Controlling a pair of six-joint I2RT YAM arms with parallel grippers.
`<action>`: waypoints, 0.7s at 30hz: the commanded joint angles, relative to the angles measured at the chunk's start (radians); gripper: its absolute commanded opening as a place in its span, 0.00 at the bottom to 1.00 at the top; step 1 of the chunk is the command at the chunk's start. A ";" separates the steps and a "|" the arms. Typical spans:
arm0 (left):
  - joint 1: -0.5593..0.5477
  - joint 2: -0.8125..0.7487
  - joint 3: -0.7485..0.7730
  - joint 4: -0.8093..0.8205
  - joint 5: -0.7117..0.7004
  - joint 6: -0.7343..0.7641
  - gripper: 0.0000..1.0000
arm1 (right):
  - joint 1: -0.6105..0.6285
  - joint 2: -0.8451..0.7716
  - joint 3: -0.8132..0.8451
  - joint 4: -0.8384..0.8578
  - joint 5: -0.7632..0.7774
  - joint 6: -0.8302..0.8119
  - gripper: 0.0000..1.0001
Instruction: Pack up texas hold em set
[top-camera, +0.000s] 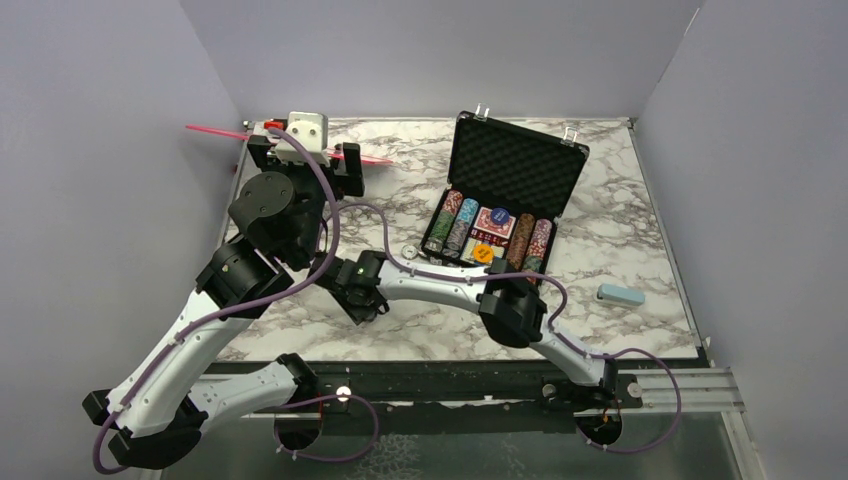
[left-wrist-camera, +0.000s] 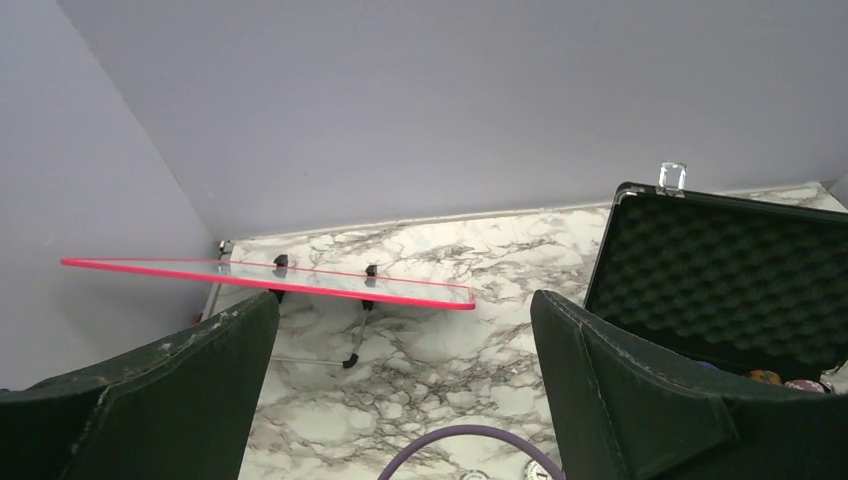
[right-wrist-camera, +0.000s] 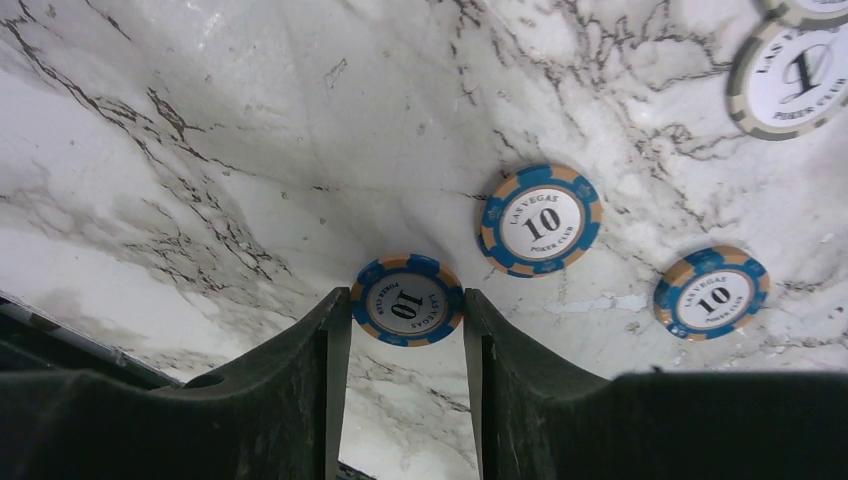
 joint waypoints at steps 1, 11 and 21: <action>0.000 -0.012 0.036 0.005 -0.030 0.002 0.99 | -0.008 -0.080 0.040 -0.008 0.086 0.001 0.44; 0.000 -0.011 0.030 0.002 -0.027 -0.001 0.99 | -0.056 -0.087 0.014 0.025 0.111 0.018 0.45; 0.000 0.001 0.023 0.003 -0.030 0.006 0.99 | -0.092 -0.041 0.015 0.047 0.078 0.000 0.46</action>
